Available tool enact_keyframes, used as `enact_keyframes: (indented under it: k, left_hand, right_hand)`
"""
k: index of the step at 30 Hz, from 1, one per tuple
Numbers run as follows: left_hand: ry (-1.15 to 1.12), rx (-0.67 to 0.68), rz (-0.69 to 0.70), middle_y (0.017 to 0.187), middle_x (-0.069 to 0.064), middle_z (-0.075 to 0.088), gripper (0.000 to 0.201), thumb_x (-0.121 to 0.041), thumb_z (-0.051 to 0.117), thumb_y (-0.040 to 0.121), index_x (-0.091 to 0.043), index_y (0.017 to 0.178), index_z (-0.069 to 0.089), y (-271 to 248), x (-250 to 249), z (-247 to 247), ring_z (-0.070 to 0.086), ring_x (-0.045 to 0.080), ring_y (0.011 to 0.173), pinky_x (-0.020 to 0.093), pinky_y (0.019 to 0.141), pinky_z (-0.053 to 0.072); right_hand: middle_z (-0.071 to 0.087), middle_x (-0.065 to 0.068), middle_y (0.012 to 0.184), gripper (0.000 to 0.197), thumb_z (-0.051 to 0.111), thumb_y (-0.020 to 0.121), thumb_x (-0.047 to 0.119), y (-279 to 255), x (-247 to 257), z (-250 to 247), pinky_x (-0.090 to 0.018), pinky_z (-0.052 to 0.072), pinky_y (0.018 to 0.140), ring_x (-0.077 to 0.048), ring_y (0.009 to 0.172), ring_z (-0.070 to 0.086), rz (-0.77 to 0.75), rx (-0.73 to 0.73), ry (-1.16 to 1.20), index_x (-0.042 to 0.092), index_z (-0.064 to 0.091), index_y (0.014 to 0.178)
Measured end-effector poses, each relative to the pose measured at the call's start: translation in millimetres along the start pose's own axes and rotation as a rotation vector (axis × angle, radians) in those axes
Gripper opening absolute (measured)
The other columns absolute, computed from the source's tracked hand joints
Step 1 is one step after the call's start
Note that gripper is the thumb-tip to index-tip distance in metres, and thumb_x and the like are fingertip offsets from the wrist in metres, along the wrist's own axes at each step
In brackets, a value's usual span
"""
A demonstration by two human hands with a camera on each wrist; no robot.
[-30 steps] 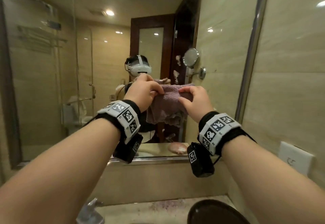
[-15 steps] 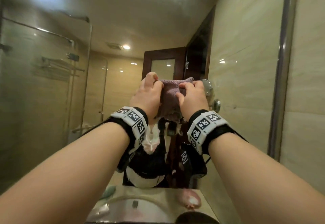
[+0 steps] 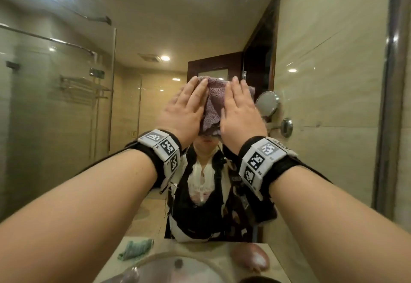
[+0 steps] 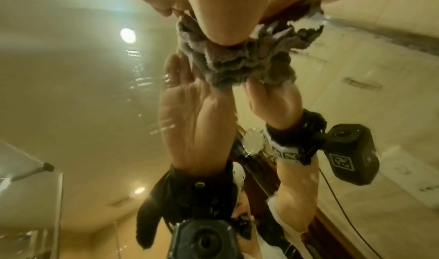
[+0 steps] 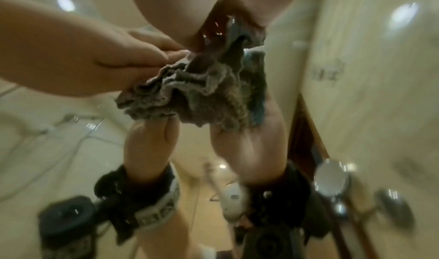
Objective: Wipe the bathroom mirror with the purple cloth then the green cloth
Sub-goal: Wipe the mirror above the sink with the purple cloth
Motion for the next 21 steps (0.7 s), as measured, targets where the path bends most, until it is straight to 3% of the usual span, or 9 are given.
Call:
enact_keyframes:
  k: [3,8,15,21]
  left_hand:
    - [0.057,0.02,-0.005,0.146,0.006,-0.037,0.072,-0.044,0.023,0.1,-0.009,0.145,-0.022,4.0,7.2,9.1,-0.033,0.024,0.135,0.036,0.107,-0.02]
    - [0.096,0.002,0.028,0.137,0.002,-0.039,0.059,-0.042,0.005,0.099,-0.013,0.137,-0.029,10.6,18.8,8.2,-0.034,0.016,0.132,0.033,0.108,-0.02]
    - [0.121,0.012,0.045,0.148,0.005,-0.033,0.063,-0.045,0.007,0.098,-0.011,0.133,-0.032,14.2,14.0,4.0,-0.026,0.019,0.14,0.034,0.114,-0.015]
    - [0.12,-0.006,0.047,0.152,0.007,-0.027,0.064,-0.045,0.008,0.098,-0.009,0.135,-0.031,23.2,-18.9,-6.9,-0.024,0.021,0.141,0.034,0.111,-0.018]
  right_hand:
    - [-0.023,-0.008,0.154,0.063,0.018,0.102,0.035,4.1,-5.3,23.8,-0.034,-0.014,0.116,-0.021,0.141,-0.023,0.077,0.112,0.005,0.008,-0.02,0.145]
    - [-0.032,-0.006,0.151,0.069,0.016,0.099,0.043,11.5,-7.1,33.6,-0.036,-0.017,0.115,-0.019,0.139,-0.028,0.053,0.101,-0.044,0.01,-0.026,0.142]
    - [-0.028,-0.003,0.152,0.068,0.019,0.099,0.044,15.4,-14.7,29.8,-0.033,-0.019,0.113,-0.017,0.14,-0.025,-0.008,0.076,-0.039,0.015,-0.022,0.145]
    - [-0.028,-0.002,0.152,0.067,0.018,0.099,0.043,9.1,-49.9,20.6,-0.032,-0.02,0.111,-0.016,0.14,-0.025,0.024,0.093,-0.063,0.017,-0.023,0.145]
Point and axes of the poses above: each hand's wrist, its own y-axis towards the middle knuckle, its own z-axis out of the palm, x = y × z, the point moved 9 cm from there along y, towards the middle knuckle
